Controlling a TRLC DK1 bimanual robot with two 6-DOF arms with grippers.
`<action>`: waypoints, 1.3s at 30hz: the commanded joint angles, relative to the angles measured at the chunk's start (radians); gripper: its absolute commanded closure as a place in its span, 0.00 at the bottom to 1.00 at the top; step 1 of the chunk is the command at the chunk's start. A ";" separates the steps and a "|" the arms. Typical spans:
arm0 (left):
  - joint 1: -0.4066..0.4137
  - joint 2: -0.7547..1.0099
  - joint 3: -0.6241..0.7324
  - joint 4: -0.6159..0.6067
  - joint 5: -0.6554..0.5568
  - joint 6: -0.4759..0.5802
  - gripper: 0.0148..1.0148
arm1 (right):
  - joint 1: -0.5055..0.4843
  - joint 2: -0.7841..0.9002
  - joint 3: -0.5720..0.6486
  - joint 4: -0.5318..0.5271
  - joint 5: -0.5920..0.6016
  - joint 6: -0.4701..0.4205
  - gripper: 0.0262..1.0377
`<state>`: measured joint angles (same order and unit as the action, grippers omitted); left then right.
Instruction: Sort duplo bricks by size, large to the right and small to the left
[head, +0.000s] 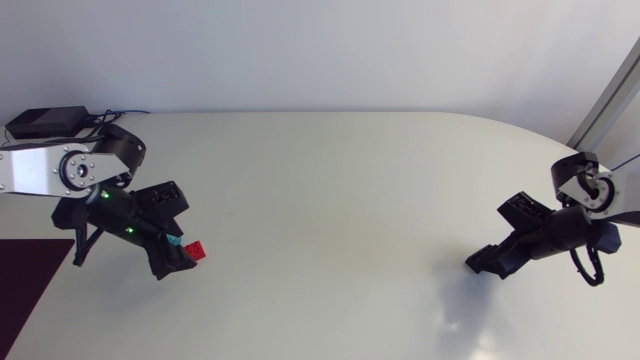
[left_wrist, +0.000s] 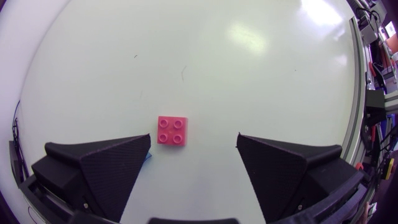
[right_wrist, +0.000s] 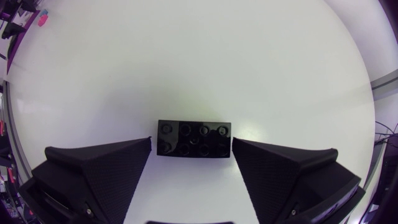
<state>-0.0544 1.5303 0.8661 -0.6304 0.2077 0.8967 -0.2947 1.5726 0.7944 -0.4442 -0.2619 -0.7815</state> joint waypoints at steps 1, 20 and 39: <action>-0.019 0.071 0.017 0.024 0.018 -0.025 0.05 | 0.005 -0.077 -0.011 -0.033 -0.020 0.005 0.03; 0.016 0.301 0.111 0.103 -0.034 -0.005 0.41 | 0.011 -0.283 0.002 -0.171 -0.091 0.008 0.03; 0.105 0.240 0.090 0.103 -0.037 0.056 0.10 | 0.045 -0.324 -0.020 -0.188 -0.091 0.019 0.03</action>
<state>0.0525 1.8046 0.9756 -0.5301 0.1761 0.9237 -0.2550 1.2629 0.7944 -0.6113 -0.3443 -0.7708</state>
